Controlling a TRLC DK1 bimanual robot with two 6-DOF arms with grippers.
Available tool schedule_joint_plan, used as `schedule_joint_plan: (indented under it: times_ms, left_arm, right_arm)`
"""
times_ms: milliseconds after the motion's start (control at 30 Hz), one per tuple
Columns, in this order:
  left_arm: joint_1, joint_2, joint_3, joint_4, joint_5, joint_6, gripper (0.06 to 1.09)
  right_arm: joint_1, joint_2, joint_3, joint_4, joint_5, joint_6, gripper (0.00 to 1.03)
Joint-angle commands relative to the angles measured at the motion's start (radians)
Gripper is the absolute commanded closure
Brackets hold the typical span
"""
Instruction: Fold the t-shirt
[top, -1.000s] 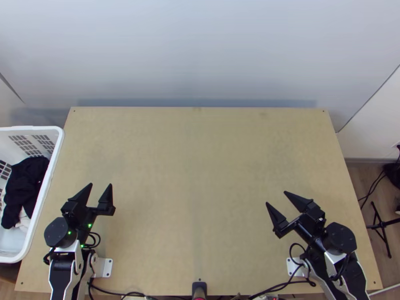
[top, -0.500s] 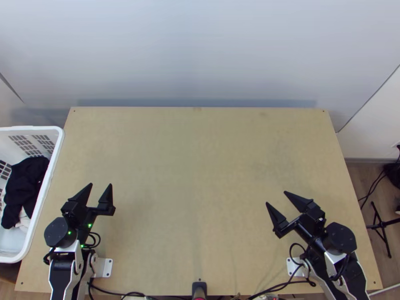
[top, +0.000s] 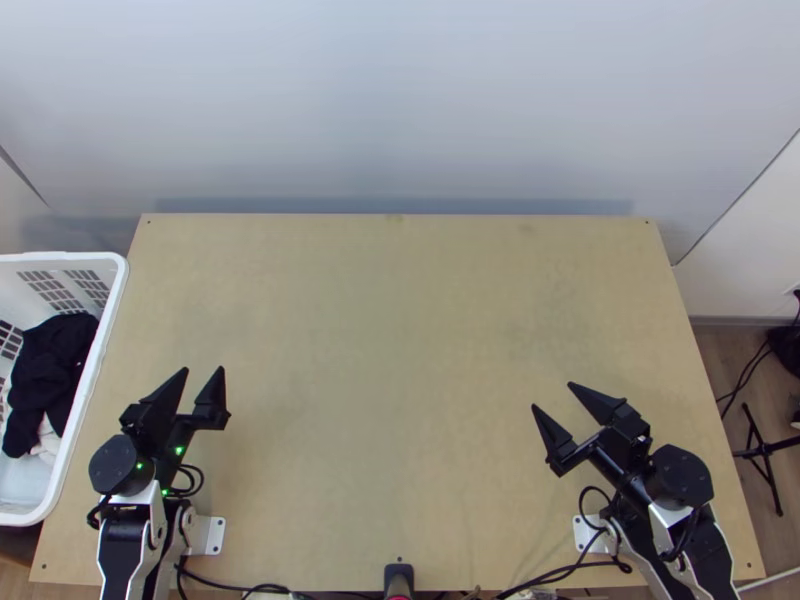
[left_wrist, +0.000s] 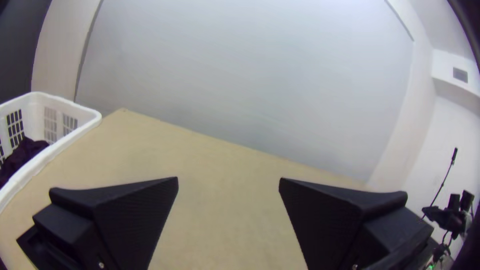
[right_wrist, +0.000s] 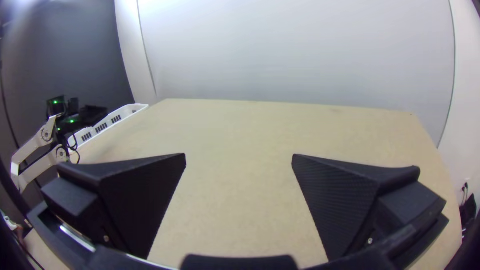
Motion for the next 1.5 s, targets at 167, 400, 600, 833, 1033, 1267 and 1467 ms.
schedule_joint_plan:
  times_ms: [167,400,600,833,1033,1267,1467]
  left_arm:
    - [0.010,-0.003,0.072,0.026,-0.092,0.169,0.10]
    - [0.026,0.003,0.077,0.176,-0.112,0.117,0.10]
    - [0.046,0.078,0.216,0.063,-0.132,0.110,0.10]
    - [0.122,0.289,0.430,-0.020,-0.132,0.115,0.10]
    - [0.119,0.634,0.825,-0.322,-0.130,0.123,0.10]
    - [0.119,0.887,1.091,-0.437,-0.127,0.064,0.10]
    - [0.122,1.071,1.258,-0.518,-0.121,0.005,0.11]
  right_arm:
    - [-0.076,-0.001,0.003,0.014,0.006,0.014,0.04]
    - [-0.243,0.065,0.091,0.195,0.078,0.062,0.04]
    - [-0.198,0.525,0.342,0.118,0.078,0.028,0.04]
    - [-0.287,0.756,0.595,0.065,0.085,0.025,0.04]
    - [-0.306,0.902,0.775,-0.081,0.086,0.028,0.04]
    - [-0.343,0.996,0.882,-0.073,0.088,0.036,0.04]
    - [-0.410,1.103,1.008,-0.072,0.108,0.022,0.04]
